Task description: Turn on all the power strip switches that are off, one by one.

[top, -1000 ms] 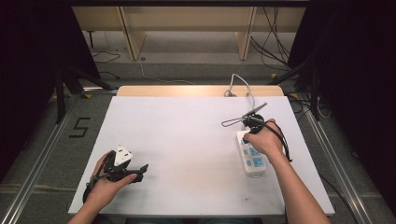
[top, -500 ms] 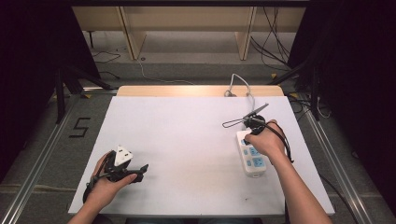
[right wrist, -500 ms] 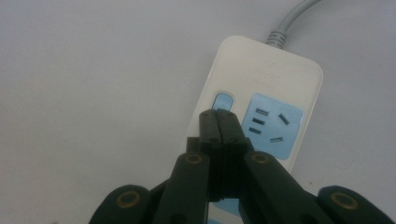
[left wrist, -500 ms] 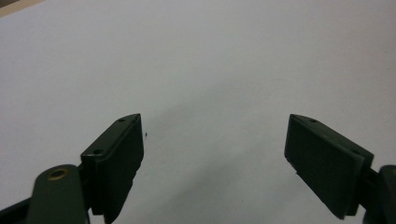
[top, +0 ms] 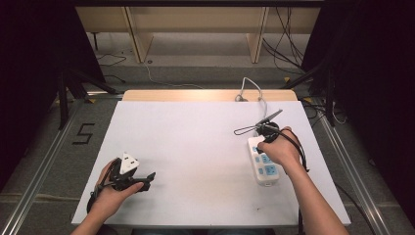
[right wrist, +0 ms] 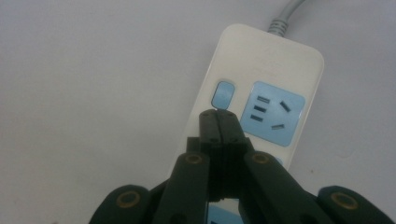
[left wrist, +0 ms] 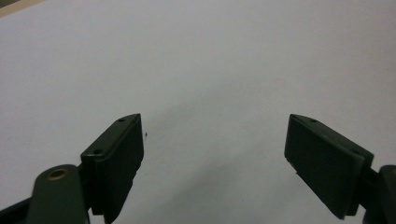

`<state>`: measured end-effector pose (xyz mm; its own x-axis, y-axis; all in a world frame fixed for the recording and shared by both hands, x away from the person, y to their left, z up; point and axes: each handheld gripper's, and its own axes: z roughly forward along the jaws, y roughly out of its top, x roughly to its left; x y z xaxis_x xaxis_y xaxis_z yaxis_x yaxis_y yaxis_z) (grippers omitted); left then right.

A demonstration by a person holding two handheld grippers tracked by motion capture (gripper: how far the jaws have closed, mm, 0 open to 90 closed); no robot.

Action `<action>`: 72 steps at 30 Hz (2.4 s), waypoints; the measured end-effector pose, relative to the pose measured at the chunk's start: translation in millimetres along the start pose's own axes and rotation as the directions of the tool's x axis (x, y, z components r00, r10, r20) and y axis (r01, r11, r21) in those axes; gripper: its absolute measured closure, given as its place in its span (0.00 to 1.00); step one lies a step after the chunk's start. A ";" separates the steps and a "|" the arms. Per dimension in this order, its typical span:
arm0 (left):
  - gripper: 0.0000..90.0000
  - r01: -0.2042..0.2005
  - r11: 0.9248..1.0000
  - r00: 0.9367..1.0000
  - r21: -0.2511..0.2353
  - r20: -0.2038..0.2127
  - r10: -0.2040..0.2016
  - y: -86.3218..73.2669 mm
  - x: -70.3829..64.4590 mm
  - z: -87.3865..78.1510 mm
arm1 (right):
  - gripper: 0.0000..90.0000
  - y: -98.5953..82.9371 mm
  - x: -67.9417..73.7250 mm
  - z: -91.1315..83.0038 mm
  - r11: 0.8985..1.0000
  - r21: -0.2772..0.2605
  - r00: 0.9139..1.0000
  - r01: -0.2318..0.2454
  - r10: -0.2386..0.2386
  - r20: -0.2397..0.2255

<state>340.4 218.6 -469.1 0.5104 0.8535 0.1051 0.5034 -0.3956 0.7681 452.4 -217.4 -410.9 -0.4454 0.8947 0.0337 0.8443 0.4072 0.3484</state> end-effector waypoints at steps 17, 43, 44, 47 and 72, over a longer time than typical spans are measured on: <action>0.22 0.001 1.000 1.000 0.000 0.001 -0.001 0.0 0.0 0.1 | 1.00 -8.5 0.6 -3.3 0.999 0.032 1.000 -0.014 0.015 -0.013; 0.22 -0.002 1.000 1.000 -0.001 0.003 0.002 0.6 -1.7 0.7 | 1.00 -20.4 5.6 -9.3 0.997 0.080 0.999 -0.017 0.021 -0.044; 0.22 -0.002 1.000 1.000 0.001 0.004 0.002 0.7 -1.7 0.7 | 1.00 -21.5 6.1 -9.5 0.997 0.081 0.999 -0.020 0.024 -0.044; 0.22 -0.002 1.000 1.000 0.002 0.004 0.002 0.8 -1.6 1.1 | 1.00 -24.6 7.3 -9.1 0.996 0.083 0.998 -0.021 0.025 -0.049; 0.22 -0.001 1.000 1.000 0.005 0.009 0.001 0.9 -2.5 1.8 | 1.00 -32.1 16.1 -0.7 0.991 0.132 0.998 -0.011 0.019 -0.059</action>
<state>340.8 215.6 -469.8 0.5173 0.8499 0.1004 0.5064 -0.3985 0.7647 417.9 -216.3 -420.9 -0.4460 0.8899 0.0957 0.8812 0.4179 0.2210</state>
